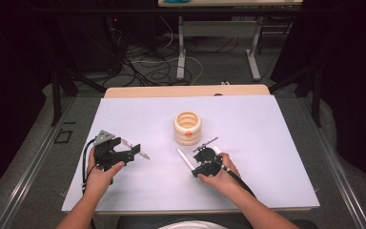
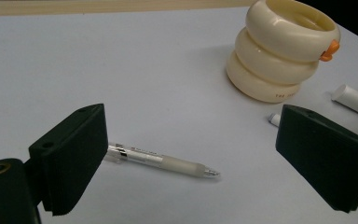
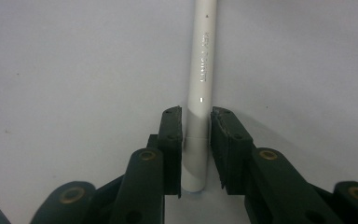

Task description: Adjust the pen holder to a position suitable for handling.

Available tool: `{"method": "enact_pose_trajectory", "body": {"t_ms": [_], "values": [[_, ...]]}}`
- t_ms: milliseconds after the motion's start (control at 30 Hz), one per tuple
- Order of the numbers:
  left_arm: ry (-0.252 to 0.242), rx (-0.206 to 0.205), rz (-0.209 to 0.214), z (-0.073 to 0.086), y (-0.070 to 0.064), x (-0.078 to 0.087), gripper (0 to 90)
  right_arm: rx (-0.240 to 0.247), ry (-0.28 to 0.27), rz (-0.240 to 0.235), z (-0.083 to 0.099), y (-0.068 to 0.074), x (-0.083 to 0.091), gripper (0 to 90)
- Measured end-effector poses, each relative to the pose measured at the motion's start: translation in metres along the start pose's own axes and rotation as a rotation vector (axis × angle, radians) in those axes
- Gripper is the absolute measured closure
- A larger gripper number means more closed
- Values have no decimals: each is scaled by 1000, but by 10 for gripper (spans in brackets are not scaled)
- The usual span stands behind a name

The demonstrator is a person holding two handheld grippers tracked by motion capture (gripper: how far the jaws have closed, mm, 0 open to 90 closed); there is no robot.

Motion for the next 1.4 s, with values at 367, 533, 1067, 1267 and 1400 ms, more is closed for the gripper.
{"method": "enact_pose_trajectory", "body": {"t_ms": [367, 533, 1067, 1267, 1400], "values": [[4, 1, 3, 0, 0, 0, 92, -50, 13, 13, 0, 1, 0, 785], [5, 2, 5, 0, 0, 1, 92, -69, -16, -1, 0, 0, -2, 790], [7, 31, 11, 0, -3, 1, 127, -132, -55, -71, 1, -8, 0, 792], [3, 86, 45, 1, -9, -3, 156, -149, -91, -81, 2, -12, 4, 792], [-4, 140, 81, 0, -12, -5, 160, -136, -81, -84, 3, -13, 7, 791]]}}
Point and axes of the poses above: each handheld gripper's, and its own axes: x roughly backward along the jaws, z roughly out of its underside, y roughly to its left, the point moved 2 cm from there along -x, roughly forward along the jaws, and after that the axes turned 7 degrees about z, right-handed, at the moved point
